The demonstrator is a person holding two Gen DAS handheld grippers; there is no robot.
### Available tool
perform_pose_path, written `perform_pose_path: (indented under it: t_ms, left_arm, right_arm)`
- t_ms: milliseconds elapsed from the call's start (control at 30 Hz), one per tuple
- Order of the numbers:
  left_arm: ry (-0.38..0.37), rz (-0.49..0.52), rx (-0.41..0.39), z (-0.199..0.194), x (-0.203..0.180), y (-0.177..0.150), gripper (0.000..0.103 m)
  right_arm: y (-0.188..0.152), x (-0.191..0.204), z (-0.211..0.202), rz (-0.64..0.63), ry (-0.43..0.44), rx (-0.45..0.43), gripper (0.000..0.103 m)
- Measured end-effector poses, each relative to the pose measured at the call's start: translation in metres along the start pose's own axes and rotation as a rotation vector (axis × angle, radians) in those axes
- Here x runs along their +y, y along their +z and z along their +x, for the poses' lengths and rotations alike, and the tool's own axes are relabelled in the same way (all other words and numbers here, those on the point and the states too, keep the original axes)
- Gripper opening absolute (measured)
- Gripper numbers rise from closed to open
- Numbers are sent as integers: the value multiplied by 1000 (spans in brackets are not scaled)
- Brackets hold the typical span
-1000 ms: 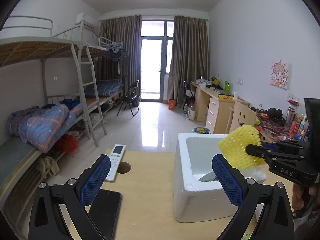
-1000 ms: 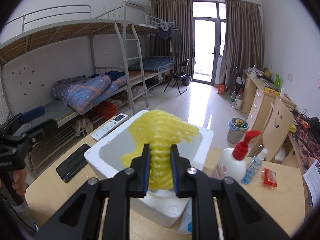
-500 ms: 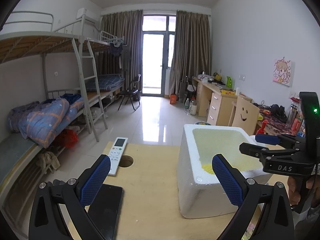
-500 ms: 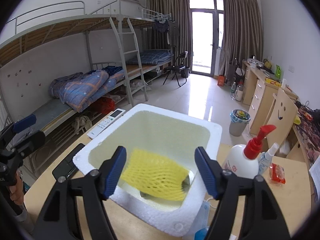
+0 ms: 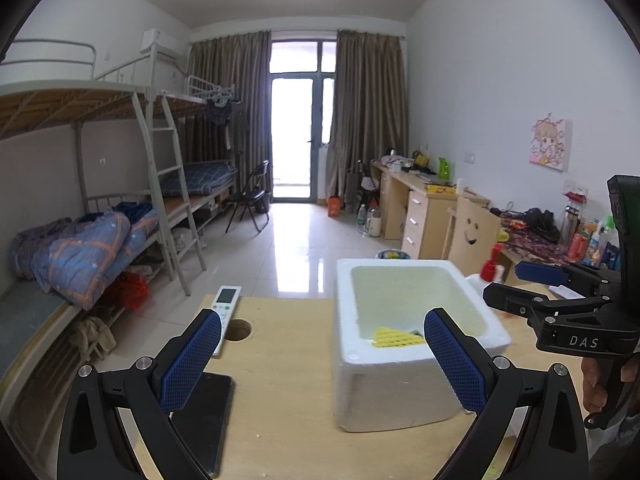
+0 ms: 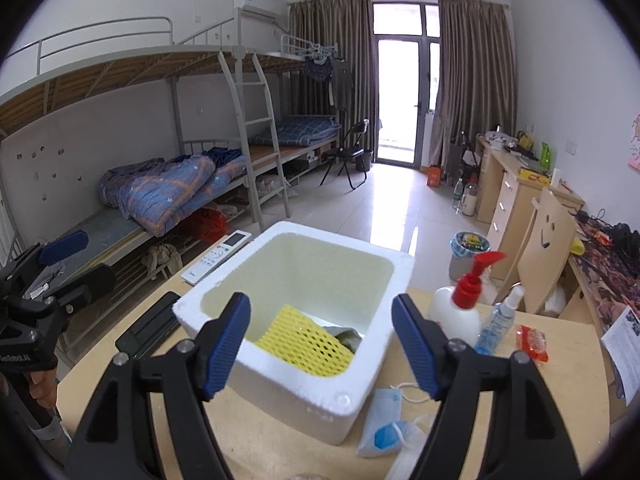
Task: Organize soft objects
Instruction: 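Lower the yellow mesh sleeve into the foam box and open the right tool, then withdraw both tools from the box and move toward the green snack bag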
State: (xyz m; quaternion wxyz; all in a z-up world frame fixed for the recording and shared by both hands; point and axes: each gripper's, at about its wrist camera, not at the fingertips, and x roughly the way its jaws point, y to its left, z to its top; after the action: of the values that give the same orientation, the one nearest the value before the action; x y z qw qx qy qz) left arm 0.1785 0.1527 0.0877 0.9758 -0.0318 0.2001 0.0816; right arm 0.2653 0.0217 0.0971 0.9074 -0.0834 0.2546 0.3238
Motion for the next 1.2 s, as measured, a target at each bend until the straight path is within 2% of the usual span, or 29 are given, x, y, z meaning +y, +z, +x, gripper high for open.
perform_pose_path:
  t_ms: [133,233,900,1200]
  left_arm:
    - [-13,7,-29,-16,-15,1,102]
    - [-20,15,-43,-29,-23,1,102]
    - [-79,87,-134,-110,-67,-6,102]
    - [-106,104,-179,-146,-76,-23,102]
  right_arm:
    - [-2,1,-25,-1,-1,-42,97]
    - [-3,-2,-40,9,-10,-70,102]
    - [-39,5,-130,9,-80,-179,103]
    - [-66,13,-167,3,-99,-220,103]
